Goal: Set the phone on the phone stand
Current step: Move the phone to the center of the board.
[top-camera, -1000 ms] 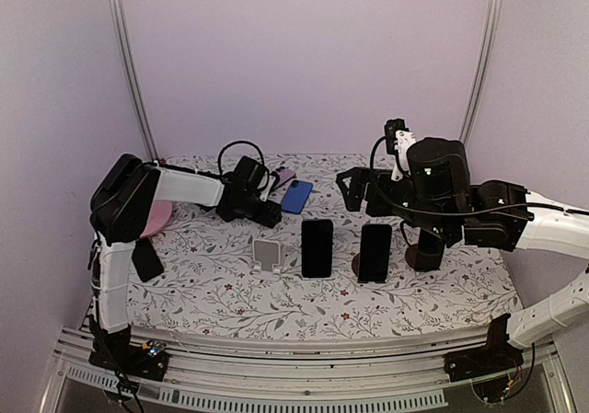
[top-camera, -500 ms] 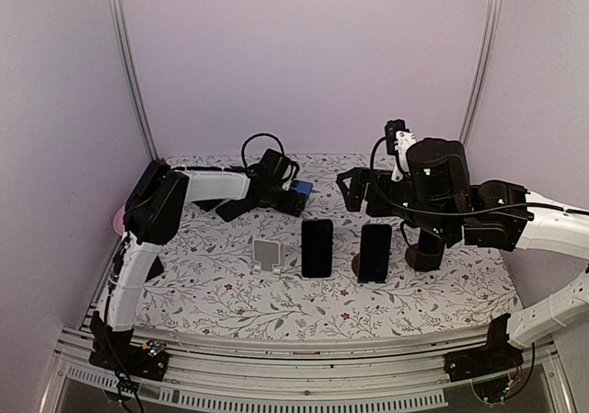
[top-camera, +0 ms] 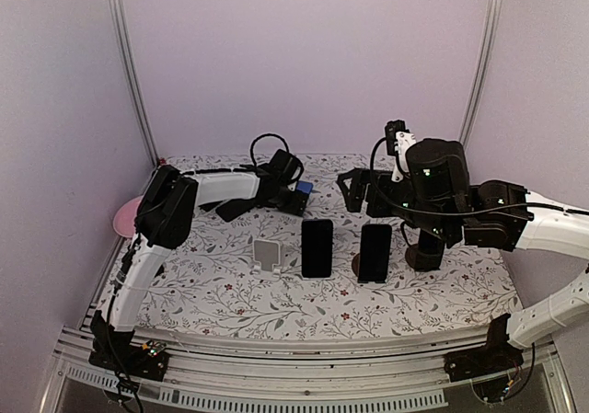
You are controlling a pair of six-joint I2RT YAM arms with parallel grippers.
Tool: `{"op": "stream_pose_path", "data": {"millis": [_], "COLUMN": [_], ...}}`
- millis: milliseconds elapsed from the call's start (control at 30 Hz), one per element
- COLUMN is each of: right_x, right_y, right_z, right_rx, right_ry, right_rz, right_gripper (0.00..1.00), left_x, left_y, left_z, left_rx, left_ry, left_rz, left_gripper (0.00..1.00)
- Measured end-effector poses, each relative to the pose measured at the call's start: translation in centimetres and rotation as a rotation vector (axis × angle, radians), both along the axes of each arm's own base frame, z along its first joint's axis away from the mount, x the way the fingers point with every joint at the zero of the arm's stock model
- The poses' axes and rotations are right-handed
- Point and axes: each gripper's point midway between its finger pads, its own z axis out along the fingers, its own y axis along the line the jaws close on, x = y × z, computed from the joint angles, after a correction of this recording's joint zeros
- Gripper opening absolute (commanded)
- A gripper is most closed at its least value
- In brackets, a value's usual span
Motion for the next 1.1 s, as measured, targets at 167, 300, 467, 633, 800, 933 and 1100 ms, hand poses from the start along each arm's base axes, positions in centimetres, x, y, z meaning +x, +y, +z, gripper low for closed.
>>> {"op": "stream_pose_path", "data": {"millis": [167,300,467,633,800,933,1100], "right_x": [0.0,0.0,0.0,0.0,-0.1,-0.2,-0.4], "right_y": [-0.1,-0.1,-0.1,-0.1,0.0,0.1,0.4], "right_z": [-0.1,-0.2,-0.2,-0.1,-0.1,-0.4,-0.6], "right_rx": [-0.006,-0.007,-0.009,-0.006,0.003,0.005,0.008], "right_ry": [0.002,0.003,0.004,0.004,0.005,0.008,0.015], "right_rz": [-0.001,-0.001,-0.001,0.0,0.007,0.013,0.03], "right_gripper": [0.99,0.99,0.99,0.99,0.99,0.99,0.99], "left_x": [0.0,0.1,-1.1,-3.5,-5.8,-7.4,-9.3], "left_y": [0.0,0.3,1.8,4.8,7.7,9.5,11.6], "left_z": [0.0,-0.1,0.0,-0.1,-0.3,-0.4,-0.5], "left_rx": [-0.017,-0.021,-0.006,0.018,0.027,0.022,0.012], "left_ry": [0.016,0.016,0.021,0.043,0.056,0.059,0.06], "left_rz": [-0.003,0.0,0.011,0.039,0.079,0.108,0.148], "left_gripper": [0.66,0.62,0.62,0.61,0.61,0.61,0.61]}}
